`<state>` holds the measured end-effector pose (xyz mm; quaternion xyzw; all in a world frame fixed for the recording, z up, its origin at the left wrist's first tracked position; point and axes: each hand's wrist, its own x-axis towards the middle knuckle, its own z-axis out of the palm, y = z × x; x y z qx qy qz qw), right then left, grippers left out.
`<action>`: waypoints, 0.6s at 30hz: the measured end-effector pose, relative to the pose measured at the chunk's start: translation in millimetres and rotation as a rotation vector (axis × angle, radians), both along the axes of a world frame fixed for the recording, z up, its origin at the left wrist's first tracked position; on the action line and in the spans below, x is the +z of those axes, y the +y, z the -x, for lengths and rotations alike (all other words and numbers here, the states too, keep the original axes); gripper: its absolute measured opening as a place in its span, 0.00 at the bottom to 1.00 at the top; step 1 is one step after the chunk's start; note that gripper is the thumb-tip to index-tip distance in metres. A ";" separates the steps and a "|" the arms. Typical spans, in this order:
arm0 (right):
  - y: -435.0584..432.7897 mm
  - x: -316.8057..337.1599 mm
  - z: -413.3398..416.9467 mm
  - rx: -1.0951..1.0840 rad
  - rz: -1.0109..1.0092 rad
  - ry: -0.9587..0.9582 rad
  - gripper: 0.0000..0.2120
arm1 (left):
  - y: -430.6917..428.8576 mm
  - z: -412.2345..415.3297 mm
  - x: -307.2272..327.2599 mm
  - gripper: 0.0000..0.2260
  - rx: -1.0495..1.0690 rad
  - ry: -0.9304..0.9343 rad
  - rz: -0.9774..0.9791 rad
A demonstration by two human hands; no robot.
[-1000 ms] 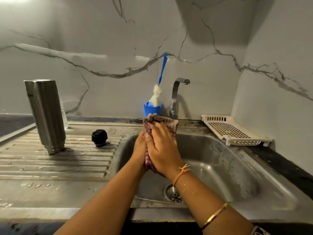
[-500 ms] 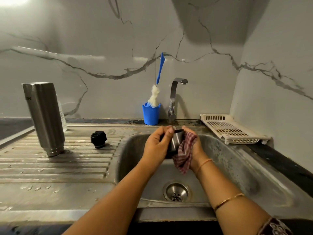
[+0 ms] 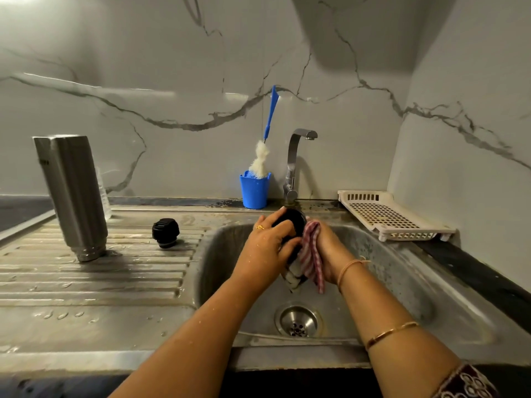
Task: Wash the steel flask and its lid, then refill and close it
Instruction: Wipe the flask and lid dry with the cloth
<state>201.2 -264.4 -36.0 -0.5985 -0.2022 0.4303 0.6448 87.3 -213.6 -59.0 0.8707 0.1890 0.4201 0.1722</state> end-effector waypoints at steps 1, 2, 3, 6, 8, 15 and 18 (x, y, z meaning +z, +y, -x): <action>1.0 -0.4 -1.6 -0.026 0.021 -0.068 0.23 | 2.4 0.7 -1.0 0.04 0.023 -0.017 0.026; -0.2 -0.4 -3.1 -0.042 0.043 -0.121 0.24 | 6.0 1.0 -2.1 0.04 0.052 -0.041 0.066; -3.4 1.5 -2.2 -0.045 0.033 -0.123 0.24 | 9.4 0.8 -3.0 0.04 0.081 -0.079 0.108; -10.1 8.8 -6.4 0.023 -0.188 0.058 0.22 | 21.6 -1.1 -9.0 0.04 0.130 -0.228 0.445; -9.5 9.5 -12.5 -0.025 -0.359 0.148 0.23 | 21.7 -0.7 -8.3 0.06 0.056 -0.341 0.740; -8.7 9.7 -17.4 -0.219 -0.450 0.339 0.24 | 21.2 0.4 0.7 0.15 -0.267 -0.654 1.510; -6.5 10.7 -17.7 -0.354 -0.575 0.310 0.22 | 20.2 1.4 -2.9 0.31 -0.115 -0.486 1.305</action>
